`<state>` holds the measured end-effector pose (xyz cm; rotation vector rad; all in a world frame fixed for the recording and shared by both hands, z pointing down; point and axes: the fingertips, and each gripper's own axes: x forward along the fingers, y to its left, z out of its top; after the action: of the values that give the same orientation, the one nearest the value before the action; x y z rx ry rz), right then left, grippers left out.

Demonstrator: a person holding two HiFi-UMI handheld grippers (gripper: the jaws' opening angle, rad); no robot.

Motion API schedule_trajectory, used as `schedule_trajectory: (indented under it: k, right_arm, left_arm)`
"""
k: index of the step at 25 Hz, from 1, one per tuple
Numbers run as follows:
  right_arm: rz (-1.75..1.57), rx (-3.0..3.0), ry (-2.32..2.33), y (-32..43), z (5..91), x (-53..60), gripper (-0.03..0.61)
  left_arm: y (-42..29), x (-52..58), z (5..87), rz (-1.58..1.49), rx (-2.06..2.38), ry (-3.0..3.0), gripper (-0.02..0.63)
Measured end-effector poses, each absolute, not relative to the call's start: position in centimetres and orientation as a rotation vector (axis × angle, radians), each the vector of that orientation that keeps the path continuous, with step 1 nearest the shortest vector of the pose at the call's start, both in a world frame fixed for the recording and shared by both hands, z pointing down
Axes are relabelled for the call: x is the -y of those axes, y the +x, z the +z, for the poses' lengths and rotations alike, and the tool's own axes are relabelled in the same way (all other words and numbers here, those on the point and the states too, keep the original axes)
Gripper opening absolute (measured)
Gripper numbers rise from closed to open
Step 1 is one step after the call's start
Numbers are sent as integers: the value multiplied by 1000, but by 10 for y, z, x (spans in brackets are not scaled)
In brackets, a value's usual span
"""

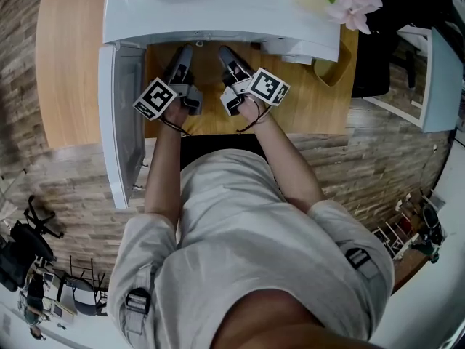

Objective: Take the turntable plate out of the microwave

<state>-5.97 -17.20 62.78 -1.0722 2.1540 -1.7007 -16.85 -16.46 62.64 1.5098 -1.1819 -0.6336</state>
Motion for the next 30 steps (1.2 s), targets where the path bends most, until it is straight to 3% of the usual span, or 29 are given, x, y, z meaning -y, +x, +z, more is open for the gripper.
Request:
schedule_trajectory:
  k: [3, 5, 22, 24, 26, 30]
  right_arm:
    - [-1716, -2143, -1071, -61, 628, 167, 77]
    - [-1721, -2137, -1068, -62, 628, 164, 77]
    - [-1775, -2173, -1055, -65, 628, 143, 89]
    - [-1769, -2211, -1049, -65, 632, 143, 114]
    - [-1748, -2237, -1047, -65, 633, 147, 179]
    - [-1700, -2202, -1057, -59, 634, 166, 179]
  left_arm:
    - [-173, 165, 630, -638, 1186, 1493, 157]
    - [-173, 165, 631, -632, 1183, 1495, 91]
    - [-173, 156, 628, -593, 1166, 1520, 83]
    - [-172, 157, 627, -596, 1161, 1520, 78]
    - [-172, 157, 627, -593, 1158, 1519, 74]
    - [-172, 156, 628, -589, 1154, 1510, 74]
